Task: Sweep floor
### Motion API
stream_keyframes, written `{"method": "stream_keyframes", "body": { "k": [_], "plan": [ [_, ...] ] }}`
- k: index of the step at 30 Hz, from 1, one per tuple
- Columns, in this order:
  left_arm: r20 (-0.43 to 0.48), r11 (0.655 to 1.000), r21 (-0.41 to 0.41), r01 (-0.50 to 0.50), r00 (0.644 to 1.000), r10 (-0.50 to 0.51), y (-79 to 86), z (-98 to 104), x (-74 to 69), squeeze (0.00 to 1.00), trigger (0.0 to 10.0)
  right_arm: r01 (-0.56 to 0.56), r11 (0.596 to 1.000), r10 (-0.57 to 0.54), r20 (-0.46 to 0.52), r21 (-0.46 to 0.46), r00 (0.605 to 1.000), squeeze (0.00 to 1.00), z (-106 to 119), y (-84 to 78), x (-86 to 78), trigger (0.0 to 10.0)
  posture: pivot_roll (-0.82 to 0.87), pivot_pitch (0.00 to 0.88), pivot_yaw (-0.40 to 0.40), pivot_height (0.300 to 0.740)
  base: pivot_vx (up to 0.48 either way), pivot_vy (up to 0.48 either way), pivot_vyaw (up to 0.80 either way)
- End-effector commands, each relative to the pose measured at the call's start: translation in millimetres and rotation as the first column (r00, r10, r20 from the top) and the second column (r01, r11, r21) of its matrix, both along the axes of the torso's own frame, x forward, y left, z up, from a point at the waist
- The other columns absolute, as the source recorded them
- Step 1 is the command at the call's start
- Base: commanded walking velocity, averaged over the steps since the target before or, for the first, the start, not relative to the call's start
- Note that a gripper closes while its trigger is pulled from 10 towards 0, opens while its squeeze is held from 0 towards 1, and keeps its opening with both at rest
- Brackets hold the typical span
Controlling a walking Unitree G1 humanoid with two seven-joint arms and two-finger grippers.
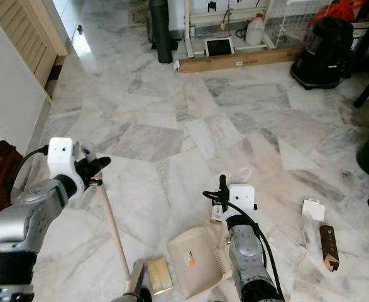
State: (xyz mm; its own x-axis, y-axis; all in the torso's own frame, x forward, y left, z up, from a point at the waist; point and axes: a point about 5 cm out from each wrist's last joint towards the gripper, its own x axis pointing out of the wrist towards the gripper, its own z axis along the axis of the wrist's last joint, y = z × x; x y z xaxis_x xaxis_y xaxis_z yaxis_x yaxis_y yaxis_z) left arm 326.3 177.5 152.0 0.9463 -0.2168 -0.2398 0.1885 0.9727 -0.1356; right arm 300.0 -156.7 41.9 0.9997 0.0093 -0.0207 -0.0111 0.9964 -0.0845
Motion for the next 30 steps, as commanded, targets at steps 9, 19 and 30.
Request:
{"method": "stream_keyframes", "body": {
  "k": [9, 19, 30],
  "plan": [
    [0.004, 0.955, -0.282, 0.097, 0.995, -0.1, -40.4, 3.0, 10.6, 0.0, 10.0, 0.014, 0.999, -0.011, -0.106, 0.033, 0.994, 0.0, -20.0, 1.8, -10.6, 10.0, 0.01, 0.167, 0.079, 0.74, 0.0, 0.0, 0.0],
    [0.039, 0.942, -0.33, 0.068, 0.998, -0.058, -36.0, 4.6, 15.0, 0.0, 10.0, 0.013, 0.999, -0.008, -0.118, 0.045, 0.993, 0.0, -22.0, 4.4, -11.4, 10.0, 0.02, 0.169, 0.08, 0.74, 0.0, 0.0, 0.0],
    [0.157, 0.861, -0.503, 0.075, 0.988, 0.005, -41.8, 18.0, 25.7, 0.0, 10.0, 0.013, 0.999, -0.007, -0.116, 0.05, 0.993, 0.0, -20.9, 3.5, -9.7, 10.0, 0.01, 0.171, 0.076, 0.74, 0.0, 0.0, 0.0]
  ]
}}
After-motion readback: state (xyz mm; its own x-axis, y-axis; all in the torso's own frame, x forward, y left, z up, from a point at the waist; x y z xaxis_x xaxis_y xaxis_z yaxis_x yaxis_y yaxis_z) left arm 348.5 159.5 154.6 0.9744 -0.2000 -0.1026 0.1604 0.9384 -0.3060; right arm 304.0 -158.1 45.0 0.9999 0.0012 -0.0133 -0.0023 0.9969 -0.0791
